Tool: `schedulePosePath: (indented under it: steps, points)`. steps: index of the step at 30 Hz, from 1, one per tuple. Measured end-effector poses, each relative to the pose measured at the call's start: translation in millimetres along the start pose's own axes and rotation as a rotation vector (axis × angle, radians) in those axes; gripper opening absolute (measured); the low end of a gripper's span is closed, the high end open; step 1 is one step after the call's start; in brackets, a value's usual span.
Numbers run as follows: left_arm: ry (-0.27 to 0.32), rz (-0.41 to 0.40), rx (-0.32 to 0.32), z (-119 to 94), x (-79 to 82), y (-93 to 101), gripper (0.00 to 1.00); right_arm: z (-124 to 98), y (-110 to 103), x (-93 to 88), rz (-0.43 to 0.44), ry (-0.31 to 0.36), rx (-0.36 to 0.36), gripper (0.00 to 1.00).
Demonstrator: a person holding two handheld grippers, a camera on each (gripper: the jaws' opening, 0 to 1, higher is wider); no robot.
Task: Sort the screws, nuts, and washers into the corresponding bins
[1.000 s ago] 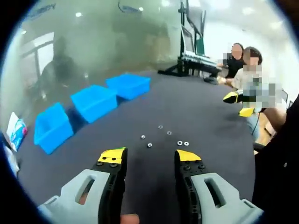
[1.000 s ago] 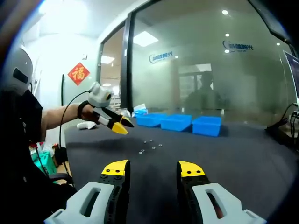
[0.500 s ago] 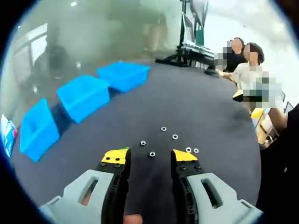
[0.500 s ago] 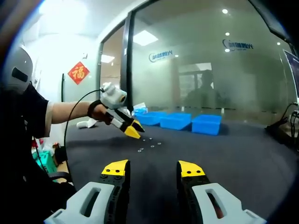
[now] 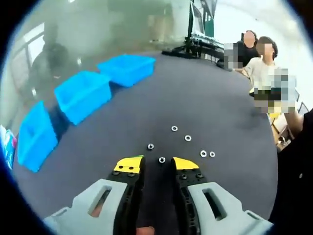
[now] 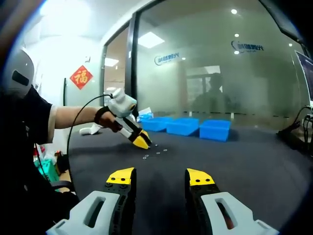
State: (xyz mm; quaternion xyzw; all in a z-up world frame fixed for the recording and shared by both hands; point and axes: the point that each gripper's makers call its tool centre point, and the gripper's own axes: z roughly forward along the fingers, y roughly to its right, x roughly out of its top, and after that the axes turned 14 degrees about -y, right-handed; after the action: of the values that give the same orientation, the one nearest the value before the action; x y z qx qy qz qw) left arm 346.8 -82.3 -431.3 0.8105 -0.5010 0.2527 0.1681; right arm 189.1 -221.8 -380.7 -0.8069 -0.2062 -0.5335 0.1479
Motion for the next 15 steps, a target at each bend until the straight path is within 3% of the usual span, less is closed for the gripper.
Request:
schedulePosePath:
  steps: [15]
  points:
    - [0.009,-0.01,0.004,4.5,-0.7,0.8,0.1,-0.7,-0.2,-1.4,0.006,0.0,-0.001,0.36]
